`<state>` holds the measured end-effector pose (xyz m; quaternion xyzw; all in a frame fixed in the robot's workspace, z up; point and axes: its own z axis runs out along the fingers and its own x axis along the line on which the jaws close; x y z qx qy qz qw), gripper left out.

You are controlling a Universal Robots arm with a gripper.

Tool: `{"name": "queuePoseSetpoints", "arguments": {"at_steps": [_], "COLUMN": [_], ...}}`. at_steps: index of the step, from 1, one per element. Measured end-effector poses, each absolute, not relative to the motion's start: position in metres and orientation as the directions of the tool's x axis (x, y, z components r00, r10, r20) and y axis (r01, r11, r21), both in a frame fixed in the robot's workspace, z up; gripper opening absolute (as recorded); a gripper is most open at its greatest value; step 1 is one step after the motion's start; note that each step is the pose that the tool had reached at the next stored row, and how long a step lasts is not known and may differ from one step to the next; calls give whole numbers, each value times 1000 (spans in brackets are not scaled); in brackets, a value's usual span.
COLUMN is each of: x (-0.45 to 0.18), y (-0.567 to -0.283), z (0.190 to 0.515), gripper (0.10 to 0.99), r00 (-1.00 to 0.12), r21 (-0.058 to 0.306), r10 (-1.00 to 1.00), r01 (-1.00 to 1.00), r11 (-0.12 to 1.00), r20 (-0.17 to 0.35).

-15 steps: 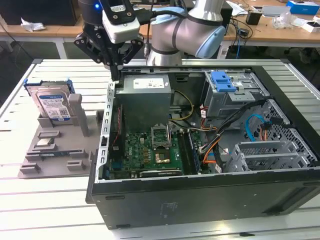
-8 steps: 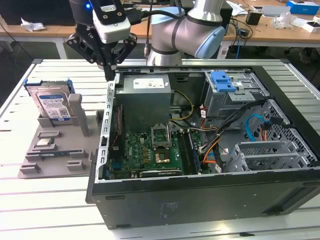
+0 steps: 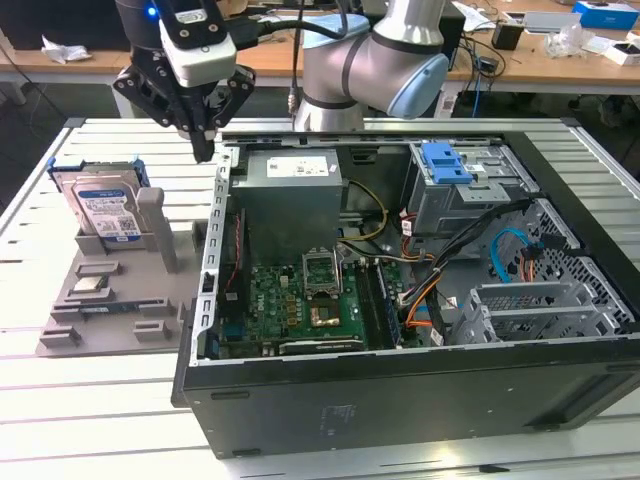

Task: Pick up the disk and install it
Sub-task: 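Reach for the disk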

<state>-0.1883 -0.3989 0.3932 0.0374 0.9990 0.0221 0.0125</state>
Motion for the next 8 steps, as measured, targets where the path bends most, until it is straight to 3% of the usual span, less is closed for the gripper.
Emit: {"name": "queuePoseSetpoints", "arguments": {"at_steps": [8], "x": [-206], "y": [-399], "z": [393], "gripper": [106], "r00": [-997], "r21": [45], "r10": [75], "r01": [74], "r11": [996], "r20": [-23]}}
